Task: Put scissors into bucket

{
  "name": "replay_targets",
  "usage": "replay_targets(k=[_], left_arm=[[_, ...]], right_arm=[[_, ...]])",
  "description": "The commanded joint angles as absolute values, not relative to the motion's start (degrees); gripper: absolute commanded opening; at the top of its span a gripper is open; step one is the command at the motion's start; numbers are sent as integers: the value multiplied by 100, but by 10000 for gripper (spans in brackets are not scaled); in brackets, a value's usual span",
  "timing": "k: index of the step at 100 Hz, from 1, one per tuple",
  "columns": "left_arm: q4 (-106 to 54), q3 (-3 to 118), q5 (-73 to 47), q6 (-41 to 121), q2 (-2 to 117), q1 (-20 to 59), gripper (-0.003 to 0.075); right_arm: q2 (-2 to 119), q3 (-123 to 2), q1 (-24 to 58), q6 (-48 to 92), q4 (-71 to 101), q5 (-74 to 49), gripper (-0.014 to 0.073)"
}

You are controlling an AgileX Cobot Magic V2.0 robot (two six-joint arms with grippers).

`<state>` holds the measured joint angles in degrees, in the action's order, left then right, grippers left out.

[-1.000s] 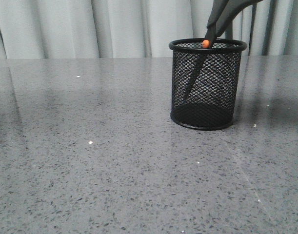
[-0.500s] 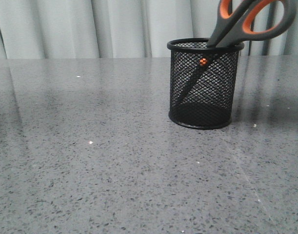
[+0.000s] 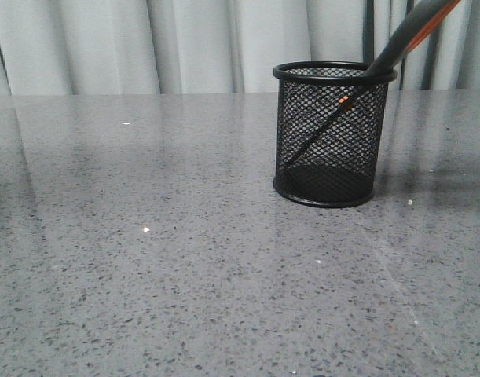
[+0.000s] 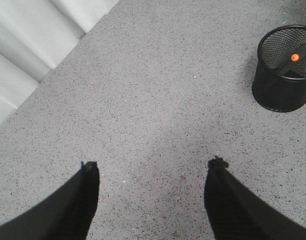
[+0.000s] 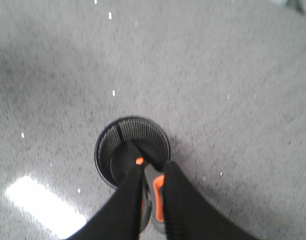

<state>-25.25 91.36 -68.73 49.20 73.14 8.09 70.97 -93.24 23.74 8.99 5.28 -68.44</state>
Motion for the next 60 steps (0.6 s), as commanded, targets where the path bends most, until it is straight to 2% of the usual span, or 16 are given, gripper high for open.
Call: replay_targets(k=[1,10,17,24,33,60], left_arm=[[-2800,9326,-6614,4851,7168,800,417],[-2876,9326,-6653,4842,7168,800,375],[-2884,9326,-6679,4738,7168,800,291],[-2884,9326,-6690,4697,7168,800,174],[-2884,9326,-6730,4671,7168,800,-15],[-2929,9022,-6314,4266,6916,800,-20]], right_arm=[[6813,-9496,2347,820,473,-6253,-71],[6656,-9407,2347,774,469,-6055,-50],[6477,-9207,2347,689,458,-5770,-50],[6249,-8897,2347,629,460,-5385,-50],[5946,-8366,2347,511,419,-4764,-50],[4988,-6830,2347,484,398,-3091,-50]])
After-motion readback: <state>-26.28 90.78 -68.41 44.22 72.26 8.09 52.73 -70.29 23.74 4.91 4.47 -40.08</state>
